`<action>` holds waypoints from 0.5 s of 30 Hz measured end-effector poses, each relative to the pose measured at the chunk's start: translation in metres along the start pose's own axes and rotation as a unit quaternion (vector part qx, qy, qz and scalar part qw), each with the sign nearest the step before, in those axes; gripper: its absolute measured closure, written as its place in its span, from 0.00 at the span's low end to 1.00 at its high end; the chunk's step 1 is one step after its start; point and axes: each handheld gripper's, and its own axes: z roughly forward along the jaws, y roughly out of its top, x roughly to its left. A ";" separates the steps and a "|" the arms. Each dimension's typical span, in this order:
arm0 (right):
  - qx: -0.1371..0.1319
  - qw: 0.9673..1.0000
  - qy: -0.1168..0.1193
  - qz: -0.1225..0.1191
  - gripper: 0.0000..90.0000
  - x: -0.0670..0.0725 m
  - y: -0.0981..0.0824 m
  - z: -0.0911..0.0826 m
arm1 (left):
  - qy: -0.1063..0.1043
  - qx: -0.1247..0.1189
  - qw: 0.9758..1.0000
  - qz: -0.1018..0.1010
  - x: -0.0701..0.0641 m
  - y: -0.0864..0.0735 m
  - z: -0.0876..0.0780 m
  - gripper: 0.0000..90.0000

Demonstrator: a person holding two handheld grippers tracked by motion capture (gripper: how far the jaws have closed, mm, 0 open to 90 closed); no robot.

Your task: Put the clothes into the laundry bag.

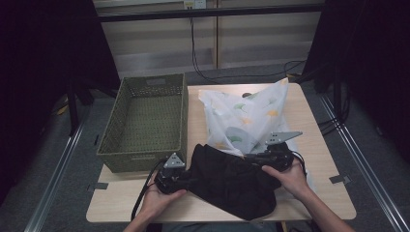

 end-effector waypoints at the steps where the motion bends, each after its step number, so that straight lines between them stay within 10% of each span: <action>1: 0.000 1.000 0.000 0.000 1.00 0.000 0.000 0.000 | 0.002 0.001 1.000 0.001 0.001 0.002 0.000 0.84; 9: 0.001 1.000 0.001 0.001 1.00 0.000 0.000 0.000 | -0.025 -0.045 0.999 0.019 -0.004 0.016 -0.018 1.00; 15: 0.001 1.000 0.002 0.001 1.00 0.000 0.001 0.002 | -0.059 -0.097 0.993 0.033 -0.021 0.046 -0.018 1.00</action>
